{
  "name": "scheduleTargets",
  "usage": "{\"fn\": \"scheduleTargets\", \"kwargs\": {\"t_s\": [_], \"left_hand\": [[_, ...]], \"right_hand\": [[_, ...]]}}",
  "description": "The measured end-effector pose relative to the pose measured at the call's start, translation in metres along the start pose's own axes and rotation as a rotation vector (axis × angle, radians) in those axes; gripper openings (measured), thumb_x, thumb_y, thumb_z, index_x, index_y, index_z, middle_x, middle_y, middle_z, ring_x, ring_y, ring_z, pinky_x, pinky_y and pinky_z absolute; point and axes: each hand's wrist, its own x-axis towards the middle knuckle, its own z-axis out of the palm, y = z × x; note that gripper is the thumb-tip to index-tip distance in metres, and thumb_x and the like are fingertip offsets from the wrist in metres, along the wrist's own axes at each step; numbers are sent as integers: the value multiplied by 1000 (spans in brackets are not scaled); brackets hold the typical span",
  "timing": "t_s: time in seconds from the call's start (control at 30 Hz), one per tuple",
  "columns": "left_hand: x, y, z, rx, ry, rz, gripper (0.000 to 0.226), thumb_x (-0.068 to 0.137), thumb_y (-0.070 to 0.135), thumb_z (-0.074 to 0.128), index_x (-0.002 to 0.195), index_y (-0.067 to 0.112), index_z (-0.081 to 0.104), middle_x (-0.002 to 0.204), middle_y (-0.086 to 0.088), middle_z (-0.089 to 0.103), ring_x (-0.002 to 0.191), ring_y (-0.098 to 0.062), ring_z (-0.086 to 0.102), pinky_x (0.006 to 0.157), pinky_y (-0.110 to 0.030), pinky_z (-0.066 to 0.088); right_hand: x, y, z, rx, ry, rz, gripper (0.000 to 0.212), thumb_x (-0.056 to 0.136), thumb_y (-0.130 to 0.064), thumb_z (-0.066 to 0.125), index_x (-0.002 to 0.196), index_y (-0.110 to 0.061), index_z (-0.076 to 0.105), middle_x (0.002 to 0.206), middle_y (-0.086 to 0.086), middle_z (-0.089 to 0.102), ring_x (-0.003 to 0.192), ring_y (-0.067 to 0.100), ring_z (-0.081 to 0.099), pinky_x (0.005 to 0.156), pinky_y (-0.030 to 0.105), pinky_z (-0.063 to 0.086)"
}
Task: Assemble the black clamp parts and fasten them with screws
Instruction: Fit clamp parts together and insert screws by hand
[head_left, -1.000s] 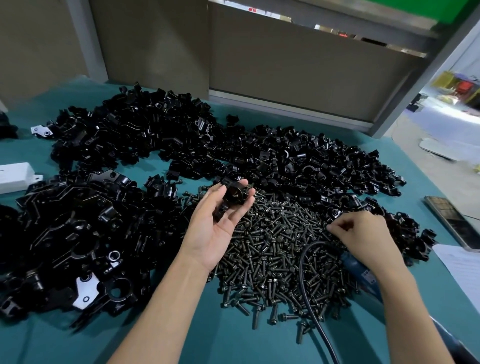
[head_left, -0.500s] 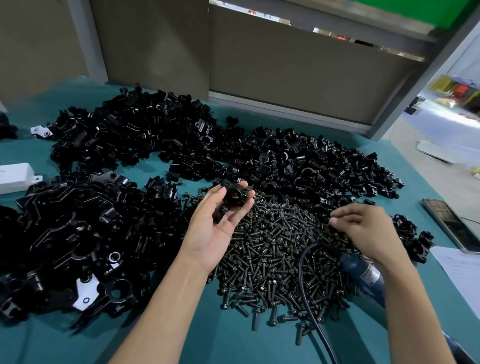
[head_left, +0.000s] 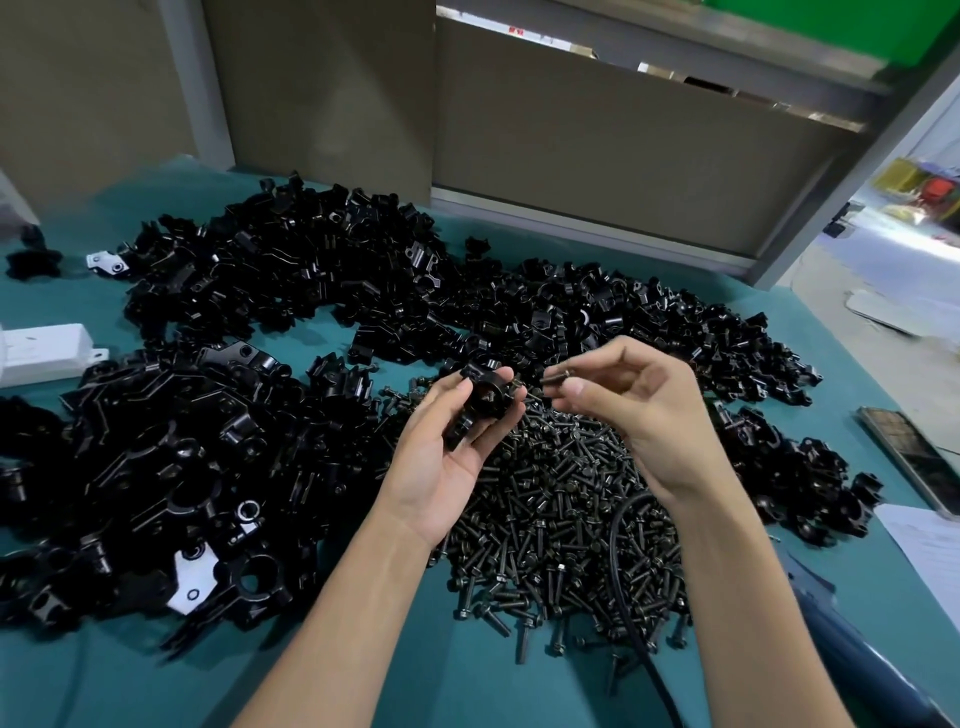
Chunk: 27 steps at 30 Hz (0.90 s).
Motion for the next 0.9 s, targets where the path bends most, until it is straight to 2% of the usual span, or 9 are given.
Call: {"fn": "scheduleTargets", "kwargs": {"t_s": [0.07, 0.13, 0.23, 0.37, 0.5, 0.63, 0.77, 0.83, 0.9], "left_hand": [[0, 0, -2, -15, -1, 1, 38, 99, 11, 52, 135, -4, 49, 122, -21, 68, 111, -34, 69, 91, -38, 58], [1, 1, -2, -45, -9, -5, 34, 95, 11, 57, 126, -2, 54, 121, -22, 69, 112, -37, 68, 89, -38, 58], [2, -1, -3, -69, -26, -11, 30, 88, 12, 62, 115, 0, 57, 121, -24, 68, 113, -39, 67, 89, -39, 59], [4, -2, -5, -66, -30, -5, 35, 88, 13, 62, 119, 0, 54, 122, -24, 68, 113, -39, 67, 89, -39, 59], [5, -1, -6, -67, -23, 4, 42, 89, 14, 61, 127, -2, 51, 122, -23, 68, 114, -38, 67, 89, -39, 58], [4, -1, -5, -69, -21, 5, 47, 89, 13, 61, 132, -2, 48, 122, -24, 68, 113, -39, 67, 88, -38, 59], [4, 0, -6, -72, -14, 9, 50, 88, 13, 62, 133, -4, 48, 123, -24, 67, 113, -38, 67, 88, -38, 59], [4, 1, -6, -76, -15, 8, 47, 88, 13, 62, 130, -3, 50, 123, -24, 67, 113, -39, 67, 89, -39, 59], [4, 1, -5, -68, -9, 9, 48, 89, 13, 62, 132, -3, 49, 123, -24, 67, 113, -38, 67, 88, -39, 59]], "right_hand": [[3, 3, -2, -178, 90, 39, 14, 83, 2, 74, 92, -8, 69, 87, 11, 76, 80, 24, 74, 74, 30, 59], [3, 8, -16, -450, 195, 104, 12, 86, -6, 74, 89, -18, 72, 80, 2, 76, 75, 15, 72, 72, 28, 57], [-3, 16, -40, -697, 177, 198, 10, 86, -16, 76, 87, -25, 74, 76, -8, 74, 72, 1, 67, 69, 19, 47], [-15, 19, -60, -750, 106, 206, 23, 93, -12, 68, 104, -32, 72, 94, -20, 70, 86, -12, 62, 73, 3, 42], [-26, 17, -67, -758, 122, 180, 36, 92, -2, 65, 93, -37, 72, 95, -15, 72, 91, 1, 65, 77, 10, 44], [-33, 19, -58, -830, 19, 211, 34, 91, -4, 69, 91, -38, 72, 94, -11, 73, 86, 3, 65, 71, 8, 49], [-37, 23, -51, -876, 39, 208, 19, 85, -16, 78, 93, -32, 74, 88, -8, 71, 65, 3, 60, 69, 15, 53], [-38, 25, -46, -902, 59, 150, 16, 83, -22, 80, 97, -28, 75, 86, -13, 69, 68, -2, 59, 69, 18, 52], [-37, 26, -36, -945, 43, 81, 16, 84, -26, 78, 100, -26, 76, 91, -17, 67, 76, -6, 58, 68, 9, 45]]}}
